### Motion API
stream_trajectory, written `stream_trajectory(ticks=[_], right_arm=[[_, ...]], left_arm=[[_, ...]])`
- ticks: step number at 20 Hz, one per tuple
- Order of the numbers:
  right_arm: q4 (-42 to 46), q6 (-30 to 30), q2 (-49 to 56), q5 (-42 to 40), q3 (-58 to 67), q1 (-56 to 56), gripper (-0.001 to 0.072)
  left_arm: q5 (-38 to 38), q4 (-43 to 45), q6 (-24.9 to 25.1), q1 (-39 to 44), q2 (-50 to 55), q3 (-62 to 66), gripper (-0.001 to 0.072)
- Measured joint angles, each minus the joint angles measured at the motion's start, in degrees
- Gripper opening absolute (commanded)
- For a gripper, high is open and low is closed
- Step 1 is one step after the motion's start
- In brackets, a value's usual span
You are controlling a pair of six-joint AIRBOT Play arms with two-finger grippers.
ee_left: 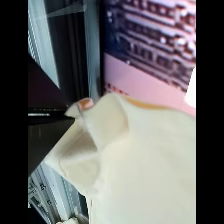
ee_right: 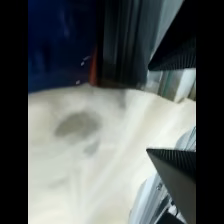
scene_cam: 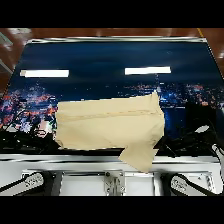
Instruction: Fold the shirts.
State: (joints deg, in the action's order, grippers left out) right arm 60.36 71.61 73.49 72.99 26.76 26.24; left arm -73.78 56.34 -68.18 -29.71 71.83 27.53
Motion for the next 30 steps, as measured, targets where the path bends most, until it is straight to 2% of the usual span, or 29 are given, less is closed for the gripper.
stream_trajectory(ticks=[2, 6, 10, 13, 16, 19, 22, 27, 30], right_arm=[[-0.79, -0.02, 0.0, -2.25, -1.01, 0.0, 0.0253], [-2.16, -0.07, -0.02, -5.05, -1.81, 0.0, 0.0062], [-3.61, -1.6, -0.02, -5.9, -1.99, 0.0, 0.0064], [-4.55, -5.77, -0.2, -6.69, 0.26, -0.02, 0.0064], [-8.17, -6.86, -1.22, -1.51, 6.56, -0.22, 0.0064], [-10.38, -3.91, -1.62, 1.09, 15.89, -3.19, 0.0064], [-9.7, -0.15, 0.04, -1.2, 25.51, -8.81, 0.0064], [-8.48, 5.84, 10.43, -5.05, 40.57, -13.62, 0.0064], [-9.88, 7.37, 17.75, -6.27, 47.56, -14.64, 0.0064]], left_arm=[[-0.15, -0.02, 0.02, 0.0, -0.07, 0.02, 0.0038], [-0.2, -0.04, 0.28, 0.0, -0.11, 0.02, 0.0038], [-0.13, -0.07, 0.68, 0.0, -0.13, 0.04, 0.0037], [-0.11, -0.92, 2.29, 0.0, -0.72, 0.85, 0.0037], [-0.35, -3.52, 3.5, 0.0, -2.21, 4.59, 0.0037], [-0.52, -5.22, 2.84, 0.31, -2.75, 10.58, 0.0037], [0.28, -6.43, 1.14, 1.4, -1.81, 17.44, 0.0037], [3.04, -8.76, -2.08, 2.75, 4.81, 28.02, 0.0037], [4.33, -10.84, -3.17, 4.57, 10.58, 33.42, 0.0037]])
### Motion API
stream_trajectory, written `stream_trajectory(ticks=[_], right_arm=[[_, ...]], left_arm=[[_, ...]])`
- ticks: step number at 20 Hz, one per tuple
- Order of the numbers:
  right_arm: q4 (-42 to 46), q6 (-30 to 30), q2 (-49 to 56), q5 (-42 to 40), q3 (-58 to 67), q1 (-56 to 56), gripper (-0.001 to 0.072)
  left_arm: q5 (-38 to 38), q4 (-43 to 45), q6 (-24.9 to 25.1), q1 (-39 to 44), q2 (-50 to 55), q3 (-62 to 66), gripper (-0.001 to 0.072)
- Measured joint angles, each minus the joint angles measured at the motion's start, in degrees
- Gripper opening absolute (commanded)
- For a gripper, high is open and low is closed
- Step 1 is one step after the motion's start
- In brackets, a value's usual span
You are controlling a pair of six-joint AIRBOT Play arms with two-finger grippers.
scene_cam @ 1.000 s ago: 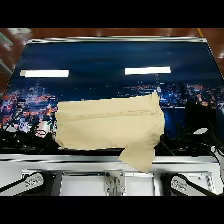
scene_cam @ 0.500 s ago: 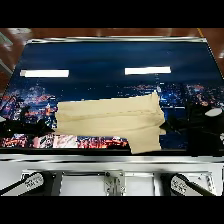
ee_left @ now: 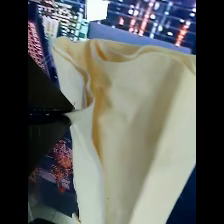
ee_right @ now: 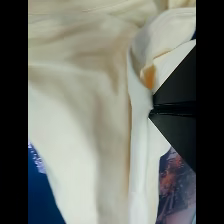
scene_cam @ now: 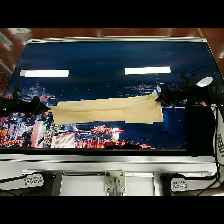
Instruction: Fold the shirts.
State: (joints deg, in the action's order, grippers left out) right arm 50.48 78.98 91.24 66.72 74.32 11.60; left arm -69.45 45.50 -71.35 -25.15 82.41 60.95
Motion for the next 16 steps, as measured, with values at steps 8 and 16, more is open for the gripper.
stream_trajectory(ticks=[8, 16], right_arm=[[-1.53, 4.13, 12.9, -5.6, 11.65, -0.81, 0.0145], [3.96, -4.13, 12.87, -0.11, 14.6, 1.2, 0.0627]], left_arm=[[2.82, -1.6, -2.19, 4.35, 12.07, 6.58, 0.0147], [-4.66, -1.73, -3.63, 0.81, 13.94, 11.45, 0.0529]])
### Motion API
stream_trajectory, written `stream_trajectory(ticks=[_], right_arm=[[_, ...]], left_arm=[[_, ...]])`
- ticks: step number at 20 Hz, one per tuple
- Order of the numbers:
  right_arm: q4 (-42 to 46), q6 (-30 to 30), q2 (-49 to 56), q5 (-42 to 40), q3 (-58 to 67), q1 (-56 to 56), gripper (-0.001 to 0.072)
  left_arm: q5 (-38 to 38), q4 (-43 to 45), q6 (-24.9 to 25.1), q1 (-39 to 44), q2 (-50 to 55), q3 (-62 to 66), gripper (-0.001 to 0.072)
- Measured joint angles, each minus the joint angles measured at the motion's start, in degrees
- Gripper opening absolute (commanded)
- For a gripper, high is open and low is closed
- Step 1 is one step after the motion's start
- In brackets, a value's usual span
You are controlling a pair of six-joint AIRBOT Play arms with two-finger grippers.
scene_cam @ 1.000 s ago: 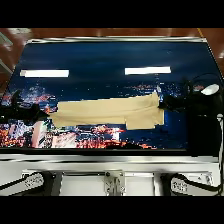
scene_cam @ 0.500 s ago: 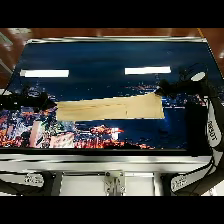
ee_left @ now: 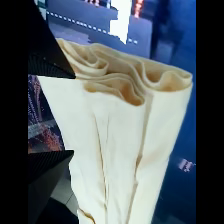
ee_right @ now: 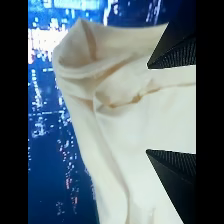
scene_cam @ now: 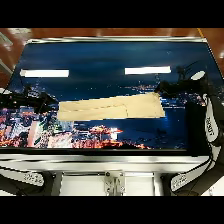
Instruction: Fold the shirts.
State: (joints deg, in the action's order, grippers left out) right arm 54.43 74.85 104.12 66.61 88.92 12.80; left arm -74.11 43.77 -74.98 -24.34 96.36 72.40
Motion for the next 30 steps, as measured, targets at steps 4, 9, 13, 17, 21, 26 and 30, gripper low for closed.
stream_trajectory(ticks=[4, 9, 13, 17, 21, 26, 30], right_arm=[[9.25, 1.05, -1.05, 4.81, 0.5, 2.34, 0.068], [6.49, 0.22, 3.93, 10.16, 0.5, 2.58, 0.068], [0.26, 0.39, 7.89, 11.52, 0.61, 2.29, 0.0679], [-3.93, 2.91, 10.86, 12.0, 0.68, 1.22, 0.0322], [-3.17, 3.39, 11.54, 11.21, 0.52, -0.37, 0.0064], [-2.25, 1.95, 3.23, 13.86, 0.57, -0.74, 0.0064], [-2.69, 3.1, -8.13, 18.21, 0.59, -1.42, 0.0064]], left_arm=[[-3.15, -0.04, -1.42, -3.21, -3.82, 3.5, 0.0528], [-5.9, -0.07, -1.81, -2.49, -10.82, 4.66, 0.0528], [-6.86, -0.13, -1.81, 0.33, -15.32, 4.87, 0.0528], [-7.02, -1.27, -2.03, 4.96, -17.62, 4.92, 0.0527], [-3.72, -2.67, -2.23, 10.38, -18.21, 4.92, 0.0207], [7.28, -3.3, -2.25, 22.14, -16.5, 4.92, 0.0039], [18.88, -4.07, -2.25, 36.59, -10.12, 4.92, 0.0039]])
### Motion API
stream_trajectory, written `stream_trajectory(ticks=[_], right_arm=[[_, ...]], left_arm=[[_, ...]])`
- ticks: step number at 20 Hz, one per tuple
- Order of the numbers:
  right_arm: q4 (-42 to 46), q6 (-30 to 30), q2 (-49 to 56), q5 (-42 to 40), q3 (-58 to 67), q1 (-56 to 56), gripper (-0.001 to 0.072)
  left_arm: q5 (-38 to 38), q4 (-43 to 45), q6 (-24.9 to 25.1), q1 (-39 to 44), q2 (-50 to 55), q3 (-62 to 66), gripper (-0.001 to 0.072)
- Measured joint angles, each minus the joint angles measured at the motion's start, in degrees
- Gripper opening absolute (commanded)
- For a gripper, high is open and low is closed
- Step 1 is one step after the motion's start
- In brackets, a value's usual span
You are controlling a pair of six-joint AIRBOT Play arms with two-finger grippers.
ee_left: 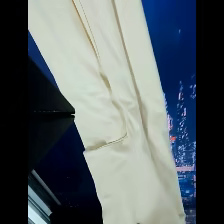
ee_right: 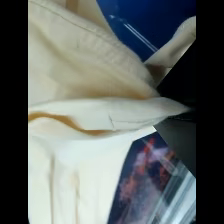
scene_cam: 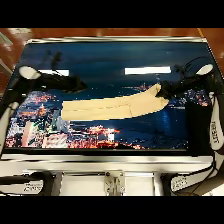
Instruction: Fold the shirts.
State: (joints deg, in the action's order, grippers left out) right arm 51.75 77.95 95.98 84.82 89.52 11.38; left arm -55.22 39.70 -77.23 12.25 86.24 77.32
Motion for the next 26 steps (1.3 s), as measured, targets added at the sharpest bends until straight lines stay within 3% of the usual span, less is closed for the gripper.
stream_trajectory(ticks=[6, 15, 20, 26], right_arm=[[1.36, 6.97, -16.09, 7.5, 0.02, -2.05, 0.0064], [6.6, 15.15, -27.47, 10.1, 0.0, -8.28, 0.0064], [11.21, 17.44, -26.88, 6.88, 0.02, -14.82, 0.0064], [13.07, 18.51, -14.64, -5.77, 0.02, -27.3, 0.0064]], left_arm=[[11.02, -7.76, 0.0, 15.98, 12.7, 1.86, 0.0039], [11.13, -23.82, 2.6, 27.54, 24.13, 5.95, 0.0037], [11.72, -25.55, 6.21, 19.65, 20.35, 6.21, 0.0036], [9.51, -17.53, 7.39, -3.26, 1.46, 6.25, 0.0037]])
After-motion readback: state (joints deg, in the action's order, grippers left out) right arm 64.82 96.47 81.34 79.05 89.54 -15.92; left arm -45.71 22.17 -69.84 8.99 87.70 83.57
